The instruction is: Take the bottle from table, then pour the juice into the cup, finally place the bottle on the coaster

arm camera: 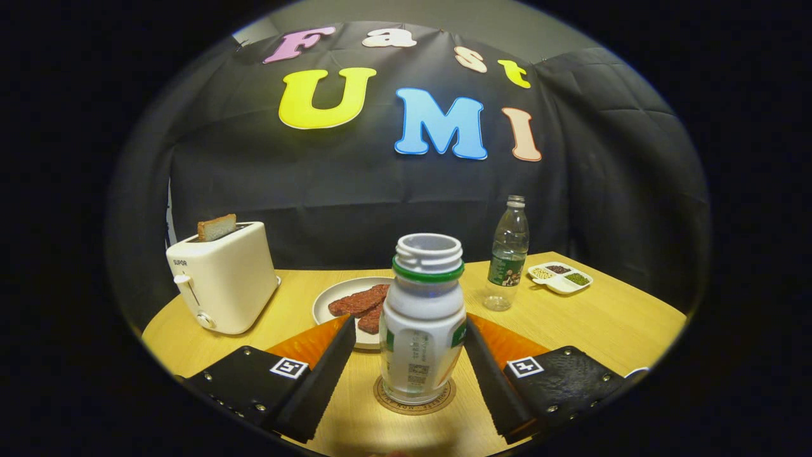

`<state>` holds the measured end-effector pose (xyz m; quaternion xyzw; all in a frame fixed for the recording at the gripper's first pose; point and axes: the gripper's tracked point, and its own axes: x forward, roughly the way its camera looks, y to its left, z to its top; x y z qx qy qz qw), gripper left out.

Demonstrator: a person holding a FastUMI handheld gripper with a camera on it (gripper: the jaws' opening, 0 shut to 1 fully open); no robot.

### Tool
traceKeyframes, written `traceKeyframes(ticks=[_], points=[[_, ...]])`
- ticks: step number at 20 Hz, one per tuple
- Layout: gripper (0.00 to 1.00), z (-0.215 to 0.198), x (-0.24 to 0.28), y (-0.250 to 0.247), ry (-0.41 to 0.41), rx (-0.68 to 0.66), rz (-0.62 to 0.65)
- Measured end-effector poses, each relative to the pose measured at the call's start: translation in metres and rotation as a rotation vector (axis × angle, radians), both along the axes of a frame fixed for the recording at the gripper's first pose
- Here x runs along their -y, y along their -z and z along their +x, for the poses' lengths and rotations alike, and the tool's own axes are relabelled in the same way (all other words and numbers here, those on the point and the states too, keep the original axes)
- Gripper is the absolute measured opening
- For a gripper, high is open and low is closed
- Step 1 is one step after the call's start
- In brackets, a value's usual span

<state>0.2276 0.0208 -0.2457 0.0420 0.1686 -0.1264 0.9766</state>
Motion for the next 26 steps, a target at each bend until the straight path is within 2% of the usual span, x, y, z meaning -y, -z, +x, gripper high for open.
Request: traceKeyframes(ticks=[12,26], points=[[0.98,-0.054,-0.007,-0.097,-0.090,0.127,0.016],[0.98,-0.156,-0.016,-0.188,-0.184,0.245,0.048]])
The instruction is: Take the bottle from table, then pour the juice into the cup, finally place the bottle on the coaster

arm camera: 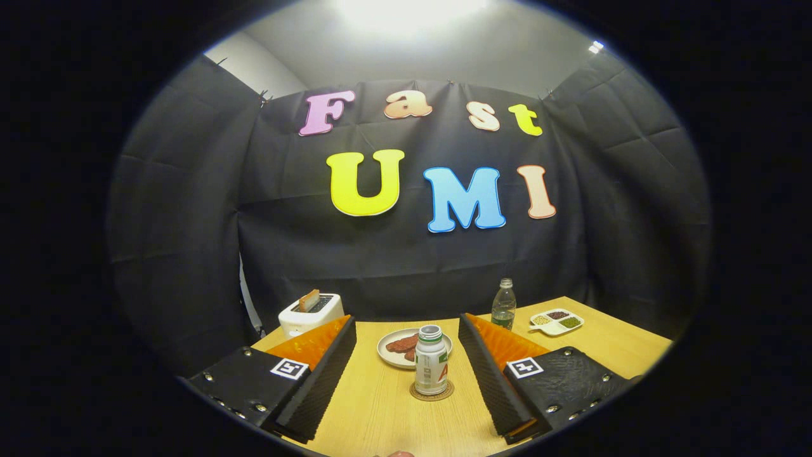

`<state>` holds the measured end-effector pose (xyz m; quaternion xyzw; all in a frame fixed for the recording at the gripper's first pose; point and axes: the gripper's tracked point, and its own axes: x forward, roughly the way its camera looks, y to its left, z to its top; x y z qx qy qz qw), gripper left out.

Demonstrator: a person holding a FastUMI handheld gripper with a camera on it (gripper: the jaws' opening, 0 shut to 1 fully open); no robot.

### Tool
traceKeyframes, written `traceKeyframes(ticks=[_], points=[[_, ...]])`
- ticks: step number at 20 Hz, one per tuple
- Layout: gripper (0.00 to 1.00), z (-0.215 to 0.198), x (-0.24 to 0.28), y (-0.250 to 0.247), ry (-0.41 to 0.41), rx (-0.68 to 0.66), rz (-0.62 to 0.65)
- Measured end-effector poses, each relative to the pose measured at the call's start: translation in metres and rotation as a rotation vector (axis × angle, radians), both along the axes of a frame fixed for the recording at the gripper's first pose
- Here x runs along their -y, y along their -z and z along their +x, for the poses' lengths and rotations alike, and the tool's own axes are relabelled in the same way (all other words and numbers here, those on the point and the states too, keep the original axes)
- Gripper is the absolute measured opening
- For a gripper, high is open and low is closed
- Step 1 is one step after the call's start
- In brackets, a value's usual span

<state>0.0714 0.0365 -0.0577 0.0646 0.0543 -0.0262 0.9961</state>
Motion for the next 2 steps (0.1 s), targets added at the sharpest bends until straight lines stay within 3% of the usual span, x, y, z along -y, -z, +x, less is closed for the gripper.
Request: traceKeyframes(ticks=[2], points=[[0.98,-0.0155,0.0004,-0.0125,-0.014,0.019,-0.014]])
